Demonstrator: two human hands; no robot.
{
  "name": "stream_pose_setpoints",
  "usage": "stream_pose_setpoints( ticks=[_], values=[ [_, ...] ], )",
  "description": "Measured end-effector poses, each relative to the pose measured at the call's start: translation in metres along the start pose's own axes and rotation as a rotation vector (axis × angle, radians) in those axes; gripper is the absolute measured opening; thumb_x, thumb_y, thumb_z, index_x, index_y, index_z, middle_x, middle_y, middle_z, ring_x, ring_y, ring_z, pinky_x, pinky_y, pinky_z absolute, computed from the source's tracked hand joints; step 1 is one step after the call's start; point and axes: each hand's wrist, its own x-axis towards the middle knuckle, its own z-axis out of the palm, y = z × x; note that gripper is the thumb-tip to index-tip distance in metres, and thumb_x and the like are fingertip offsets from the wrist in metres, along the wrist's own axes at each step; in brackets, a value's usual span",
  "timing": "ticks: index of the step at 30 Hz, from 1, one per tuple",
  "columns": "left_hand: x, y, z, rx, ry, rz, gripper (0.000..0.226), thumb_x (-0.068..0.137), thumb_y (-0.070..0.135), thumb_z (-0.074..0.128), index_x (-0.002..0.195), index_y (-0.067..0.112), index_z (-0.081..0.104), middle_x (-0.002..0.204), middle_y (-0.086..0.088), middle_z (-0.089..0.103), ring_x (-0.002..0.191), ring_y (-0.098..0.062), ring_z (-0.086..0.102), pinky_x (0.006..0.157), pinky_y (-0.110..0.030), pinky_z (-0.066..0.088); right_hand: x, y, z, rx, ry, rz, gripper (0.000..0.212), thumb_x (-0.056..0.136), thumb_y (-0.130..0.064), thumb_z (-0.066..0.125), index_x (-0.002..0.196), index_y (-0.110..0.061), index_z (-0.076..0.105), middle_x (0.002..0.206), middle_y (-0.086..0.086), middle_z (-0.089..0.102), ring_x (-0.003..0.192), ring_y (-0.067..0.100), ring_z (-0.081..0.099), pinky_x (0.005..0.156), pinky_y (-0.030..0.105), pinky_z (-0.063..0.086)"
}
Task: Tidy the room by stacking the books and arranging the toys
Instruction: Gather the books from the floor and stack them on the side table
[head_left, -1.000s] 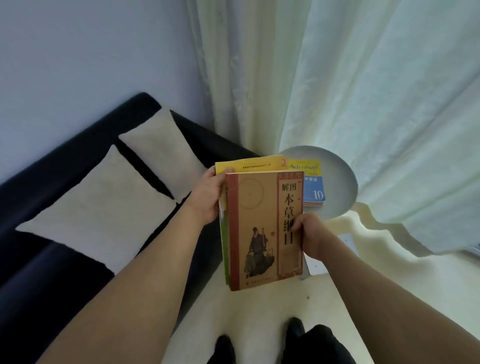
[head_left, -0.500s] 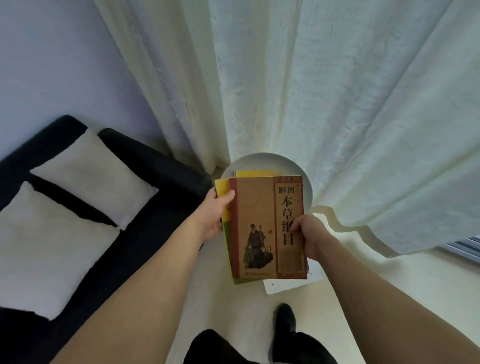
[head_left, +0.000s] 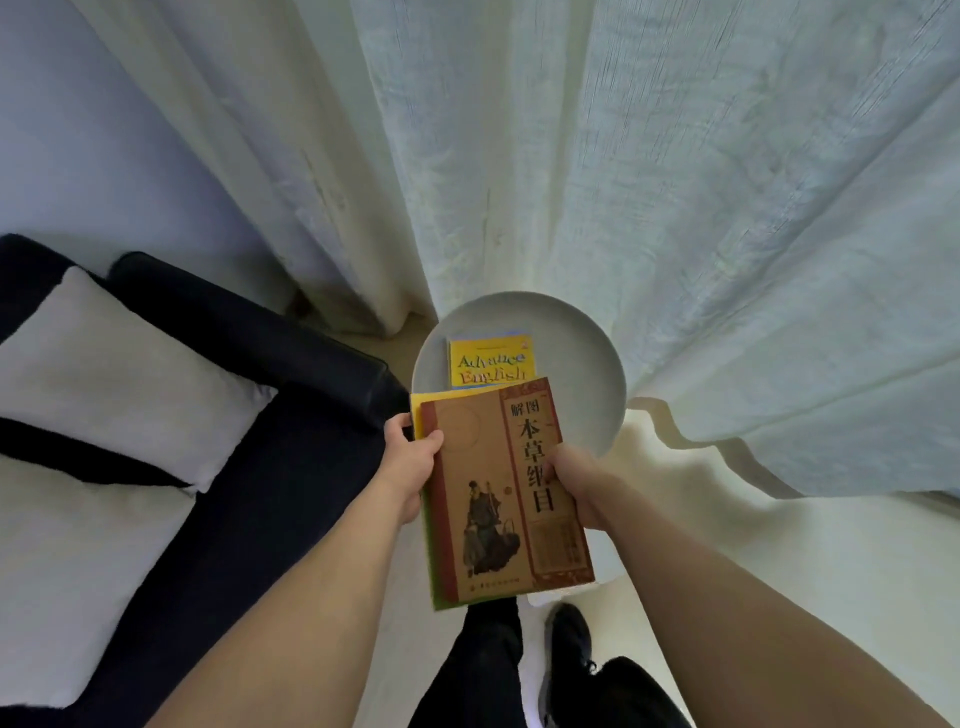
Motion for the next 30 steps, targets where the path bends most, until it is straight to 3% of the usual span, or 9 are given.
stream_pose_setpoints(
  ticks=[4, 8, 11, 16, 20, 22, 24, 27, 30],
  values=[
    [0.072, 0.037, 0.014, 0.022, -0.022, 0.021, 0.052, 0.105, 0.02, 0.05, 0.148, 0.034, 0.025, 0.117, -0.01, 0.062, 0.092, -0.027, 0.069, 0.061, -0.036, 0.057, 0.065, -0.031, -0.001, 0.017, 0.051, 0.04, 0.019, 0.1, -0.015, 0.036, 0.097, -0.013, 0.054, 0.089, 0.01, 0.07, 0.082, 0.024, 0.07, 0.075, 0.037, 0.056],
    [0.164, 0.056, 0.036, 0.029, -0.026, 0.03, 0.052, 0.105, 0.022, 0.051, 0.149, 0.038, 0.027, 0.118, -0.01, 0.062, 0.095, -0.03, 0.069, 0.069, -0.043, 0.06, 0.162, -0.05, -0.013, -0.036, 0.154, 0.005, 0.024, 0.094, -0.025, 0.044, 0.104, -0.012, 0.062, 0.107, 0.014, 0.07, 0.092, 0.027, 0.071, 0.085, 0.047, 0.057],
    [0.23, 0.05, 0.055, 0.057, -0.001, 0.048, 0.052, 0.103, 0.027, 0.053, 0.147, 0.043, 0.029, 0.125, -0.01, 0.06, 0.102, -0.029, 0.068, 0.081, -0.051, 0.06, 0.239, -0.044, -0.027, -0.091, 0.241, -0.04, 0.028, 0.085, -0.033, 0.048, 0.106, -0.023, 0.063, 0.119, 0.011, 0.059, 0.096, 0.028, 0.068, 0.083, 0.047, 0.059],
    [0.329, 0.022, 0.084, 0.11, 0.014, 0.111, 0.053, 0.103, 0.028, 0.053, 0.149, 0.043, 0.031, 0.127, -0.004, 0.06, 0.106, -0.025, 0.065, 0.081, -0.045, 0.059, 0.348, -0.02, -0.042, -0.136, 0.327, -0.034, 0.038, 0.088, -0.029, 0.057, 0.123, -0.019, 0.047, 0.123, 0.008, 0.052, 0.102, 0.026, 0.063, 0.084, 0.047, 0.058],
    [0.36, 0.005, 0.087, 0.327, 0.083, 0.213, 0.047, 0.1, 0.035, 0.053, 0.145, 0.042, 0.039, 0.112, 0.013, 0.06, 0.105, -0.017, 0.062, 0.095, -0.048, 0.054, 0.373, -0.011, -0.048, -0.159, 0.33, -0.138, 0.057, 0.081, -0.018, 0.062, 0.132, -0.027, 0.038, 0.124, 0.002, 0.048, 0.114, 0.024, 0.054, 0.093, 0.049, 0.053],
    [0.361, -0.011, 0.082, 0.57, 0.1, 0.236, 0.06, 0.084, 0.049, 0.056, 0.141, 0.044, 0.039, 0.123, 0.012, 0.056, 0.119, -0.02, 0.055, 0.101, -0.051, 0.05, 0.366, -0.003, -0.047, -0.171, 0.282, -0.176, 0.061, 0.081, -0.017, 0.064, 0.133, -0.032, 0.036, 0.122, -0.002, 0.052, 0.112, 0.02, 0.056, 0.093, 0.047, 0.054],
    [0.347, -0.033, 0.079, 0.76, 0.116, 0.204, 0.072, 0.079, 0.049, 0.061, 0.145, 0.037, 0.035, 0.137, 0.003, 0.047, 0.129, -0.025, 0.046, 0.107, -0.052, 0.044, 0.353, 0.01, -0.045, -0.123, 0.208, -0.128, 0.057, 0.084, -0.013, 0.066, 0.13, -0.029, 0.037, 0.117, -0.004, 0.058, 0.109, 0.019, 0.06, 0.091, 0.042, 0.055],
    [0.319, -0.062, 0.077, 0.772, 0.138, 0.043, 0.067, 0.088, 0.043, 0.065, 0.146, 0.019, 0.041, 0.138, -0.007, 0.044, 0.127, -0.029, 0.048, 0.107, -0.046, 0.044, 0.334, 0.029, -0.039, -0.136, 0.14, -0.018, 0.058, 0.081, -0.007, 0.067, 0.129, -0.024, 0.038, 0.117, -0.002, 0.061, 0.109, 0.019, 0.061, 0.087, 0.038, 0.057],
    [0.301, -0.076, 0.079, 0.733, 0.158, -0.04, 0.054, 0.095, 0.041, 0.061, 0.139, 0.013, 0.049, 0.134, -0.008, 0.049, 0.12, -0.03, 0.055, 0.103, -0.044, 0.047, 0.329, 0.031, -0.034, -0.142, 0.165, -0.001, 0.067, 0.08, 0.0, 0.064, 0.134, -0.024, 0.034, 0.123, 0.002, 0.058, 0.114, 0.023, 0.059, 0.086, 0.042, 0.058]
  ],
)
